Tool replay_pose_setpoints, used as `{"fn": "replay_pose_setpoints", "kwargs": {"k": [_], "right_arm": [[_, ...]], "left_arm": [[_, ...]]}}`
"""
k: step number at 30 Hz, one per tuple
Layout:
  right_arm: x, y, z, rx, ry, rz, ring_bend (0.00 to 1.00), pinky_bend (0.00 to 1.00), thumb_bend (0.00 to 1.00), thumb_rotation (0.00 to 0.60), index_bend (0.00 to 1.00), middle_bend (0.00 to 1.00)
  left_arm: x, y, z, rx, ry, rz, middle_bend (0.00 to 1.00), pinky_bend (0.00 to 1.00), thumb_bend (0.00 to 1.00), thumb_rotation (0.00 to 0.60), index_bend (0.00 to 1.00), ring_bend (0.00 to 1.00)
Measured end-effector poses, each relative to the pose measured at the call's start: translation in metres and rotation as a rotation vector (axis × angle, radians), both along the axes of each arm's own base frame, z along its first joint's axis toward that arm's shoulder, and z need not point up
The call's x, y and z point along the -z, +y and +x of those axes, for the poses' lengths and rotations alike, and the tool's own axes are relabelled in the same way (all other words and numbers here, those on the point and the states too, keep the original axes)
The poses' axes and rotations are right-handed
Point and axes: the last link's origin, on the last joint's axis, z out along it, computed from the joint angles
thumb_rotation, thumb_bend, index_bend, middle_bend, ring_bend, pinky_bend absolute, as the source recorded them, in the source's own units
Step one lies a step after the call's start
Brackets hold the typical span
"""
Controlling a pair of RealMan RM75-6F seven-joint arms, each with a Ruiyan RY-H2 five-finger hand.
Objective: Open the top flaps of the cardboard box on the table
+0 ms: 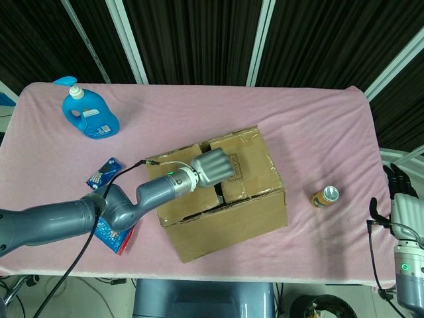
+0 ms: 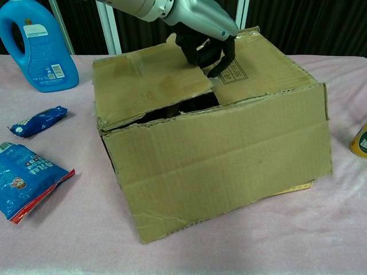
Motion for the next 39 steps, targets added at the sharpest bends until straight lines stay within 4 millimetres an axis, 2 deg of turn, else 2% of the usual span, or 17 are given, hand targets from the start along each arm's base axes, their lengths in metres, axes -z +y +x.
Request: {"fn": "replay_pose_setpoints", "kwargs": {"k": [12, 23, 39], "right_arm": [[0.001, 0.0, 0.001, -0.005, -0.007, -0.001, 0.0, 0.22, 0.59, 0.6, 0.08, 0.0], [0.001, 0.001, 0.002, -0.006, -0.009, -0.001, 0.0, 0.22, 0.6, 0.6, 0.08, 0.0], [0.002, 0.002, 0.002, -0.004, -0.015, 0.0, 0.0, 0.22, 0.6, 0.6, 0.08, 0.0]], "left_arm": [[-0.032, -0.009, 0.009, 0.014, -0.03, 0.015, 0.7, 0.54, 1.0, 0.6, 0.49, 0.52], [-0.078, -0.029, 0.011, 0.023, -0.048, 0.028, 0.7, 0.54, 1.0, 0.6, 0.49, 0.52], [-0.138, -0.062, -0.009, 0.005, -0.033, 0.079, 0.7, 0.54, 1.0, 0.6, 0.49, 0.52]]}}
